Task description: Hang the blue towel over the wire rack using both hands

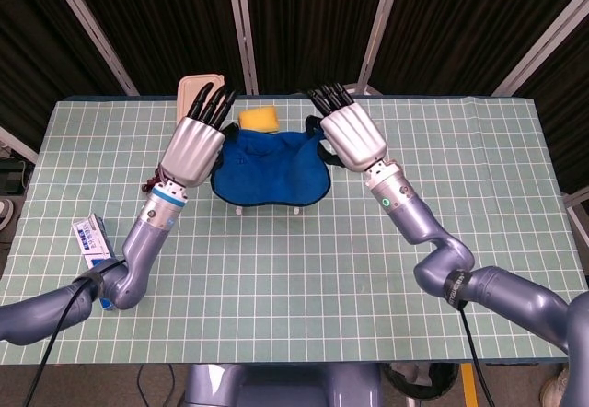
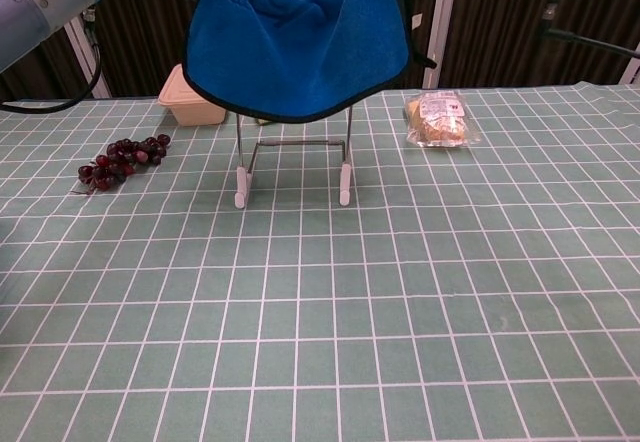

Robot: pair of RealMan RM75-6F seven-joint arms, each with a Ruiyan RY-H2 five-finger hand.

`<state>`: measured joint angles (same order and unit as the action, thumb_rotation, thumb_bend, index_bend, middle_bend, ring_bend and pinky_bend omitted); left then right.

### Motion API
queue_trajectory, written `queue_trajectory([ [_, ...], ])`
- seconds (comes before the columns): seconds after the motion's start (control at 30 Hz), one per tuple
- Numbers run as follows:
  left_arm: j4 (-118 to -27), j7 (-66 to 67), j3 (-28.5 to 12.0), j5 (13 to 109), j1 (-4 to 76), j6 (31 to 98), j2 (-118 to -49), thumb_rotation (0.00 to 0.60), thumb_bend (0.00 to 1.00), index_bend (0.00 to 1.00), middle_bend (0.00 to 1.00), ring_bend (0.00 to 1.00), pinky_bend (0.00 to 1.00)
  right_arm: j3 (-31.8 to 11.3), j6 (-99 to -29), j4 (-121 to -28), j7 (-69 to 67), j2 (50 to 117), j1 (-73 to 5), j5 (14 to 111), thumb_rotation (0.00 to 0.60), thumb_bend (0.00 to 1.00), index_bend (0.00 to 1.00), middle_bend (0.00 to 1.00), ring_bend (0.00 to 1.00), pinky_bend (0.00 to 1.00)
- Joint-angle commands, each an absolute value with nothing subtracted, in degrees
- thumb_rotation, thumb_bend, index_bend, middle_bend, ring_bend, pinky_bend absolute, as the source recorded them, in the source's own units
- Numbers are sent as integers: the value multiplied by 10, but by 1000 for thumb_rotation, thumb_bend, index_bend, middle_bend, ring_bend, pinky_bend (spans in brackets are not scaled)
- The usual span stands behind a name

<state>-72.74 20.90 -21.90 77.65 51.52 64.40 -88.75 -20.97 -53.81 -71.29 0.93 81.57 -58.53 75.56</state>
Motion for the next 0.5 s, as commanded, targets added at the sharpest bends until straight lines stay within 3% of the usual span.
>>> queue_trajectory([
  [0.03, -700, 197, -212, 767, 524, 631, -902, 600, 530, 816, 0, 0, 0, -198, -532, -676, -14, 840, -591, 759, 600, 450, 669, 73, 0, 0],
  [0.5, -597, 131, -165, 766, 524, 612, -950, 600, 529, 815, 0, 0, 0, -158, -530, -571, -96, 913, -589, 782, 600, 451, 669, 74, 0, 0],
])
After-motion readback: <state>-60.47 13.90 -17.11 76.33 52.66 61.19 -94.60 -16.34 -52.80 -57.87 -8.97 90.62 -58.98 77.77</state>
